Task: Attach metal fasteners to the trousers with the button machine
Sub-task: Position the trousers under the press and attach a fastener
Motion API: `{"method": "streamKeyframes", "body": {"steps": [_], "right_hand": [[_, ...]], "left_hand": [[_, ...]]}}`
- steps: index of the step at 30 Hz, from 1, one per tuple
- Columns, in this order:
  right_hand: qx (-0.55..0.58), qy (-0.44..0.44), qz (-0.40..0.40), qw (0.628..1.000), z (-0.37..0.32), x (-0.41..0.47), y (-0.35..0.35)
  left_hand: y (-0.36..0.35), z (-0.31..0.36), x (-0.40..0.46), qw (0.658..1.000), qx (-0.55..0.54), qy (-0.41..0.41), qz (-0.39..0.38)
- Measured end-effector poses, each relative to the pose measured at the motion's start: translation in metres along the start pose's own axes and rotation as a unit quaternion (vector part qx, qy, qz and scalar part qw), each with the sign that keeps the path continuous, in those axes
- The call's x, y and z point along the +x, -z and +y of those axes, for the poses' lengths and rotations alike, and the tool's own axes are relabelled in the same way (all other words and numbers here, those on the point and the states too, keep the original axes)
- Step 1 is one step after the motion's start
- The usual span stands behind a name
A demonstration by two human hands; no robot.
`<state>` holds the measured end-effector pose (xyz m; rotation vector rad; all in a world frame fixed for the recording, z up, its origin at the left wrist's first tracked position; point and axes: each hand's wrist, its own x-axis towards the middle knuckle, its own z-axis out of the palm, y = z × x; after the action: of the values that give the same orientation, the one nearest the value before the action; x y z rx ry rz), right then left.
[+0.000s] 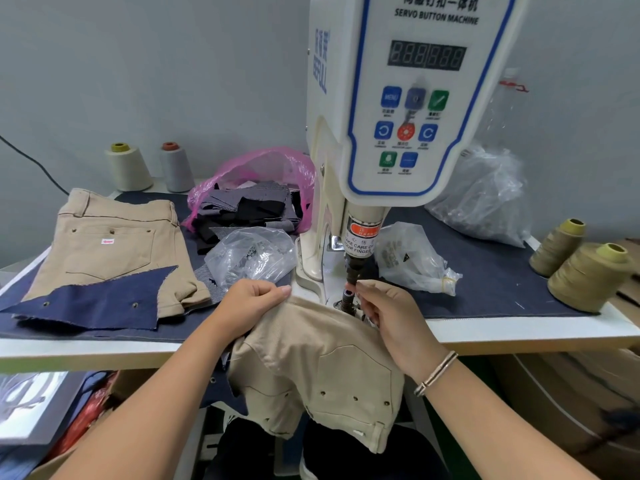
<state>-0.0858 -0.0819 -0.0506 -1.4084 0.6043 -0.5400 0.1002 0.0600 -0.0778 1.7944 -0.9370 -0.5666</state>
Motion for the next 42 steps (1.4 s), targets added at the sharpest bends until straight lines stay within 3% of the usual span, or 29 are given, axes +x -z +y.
{"method": "streamKeyframes", "body": {"steps": [8, 19, 21, 22, 25, 29, 33, 35, 40, 42], "right_hand": [[0.003, -0.011, -0.021, 1.000, -0.005, -0.001, 0.001], [0.137, -0.085, -0.029, 0.986, -0.011, -0.005, 0.000], [0.069, -0.067, -0.027, 0.995, -0.016, -0.011, 0.001], [-0.023, -0.044, -0.031, 0.998, -0.018, -0.015, 0.002], [-0.306, 0.066, -0.052, 0.948, -0.029, -0.025, -0.007], [-0.351, 0.128, -0.113, 0.921, -0.035, -0.020, -0.053], [-0.430, 0.169, -0.116, 0.879, -0.034, 0.025, -0.114], [-0.498, 0.170, -0.108, 0.843, -0.031, 0.056, -0.137], [-0.681, 0.171, -0.061, 0.710, -0.021, 0.107, -0.157], [-0.708, 0.159, -0.062, 0.685, -0.015, 0.119, -0.159]], "left_hand": [[0.000, 0.001, -0.001, 1.000, 0.005, 0.001, 0.007], [0.000, 0.004, -0.002, 1.000, -0.001, 0.008, 0.003], [0.000, 0.005, -0.002, 1.000, 0.001, 0.007, 0.001], [0.000, 0.004, -0.002, 1.000, 0.000, 0.007, 0.001], [-0.001, 0.004, -0.001, 1.000, -0.001, 0.001, 0.005], [-0.001, 0.002, -0.001, 1.000, -0.005, -0.009, 0.013], [-0.001, 0.005, -0.002, 0.999, -0.002, 0.007, 0.039], [-0.001, 0.004, -0.002, 0.999, 0.000, 0.009, 0.052], [-0.002, 0.002, -0.002, 1.000, 0.012, -0.006, 0.022], [-0.001, 0.000, 0.000, 1.000, 0.011, -0.013, 0.011]]}}
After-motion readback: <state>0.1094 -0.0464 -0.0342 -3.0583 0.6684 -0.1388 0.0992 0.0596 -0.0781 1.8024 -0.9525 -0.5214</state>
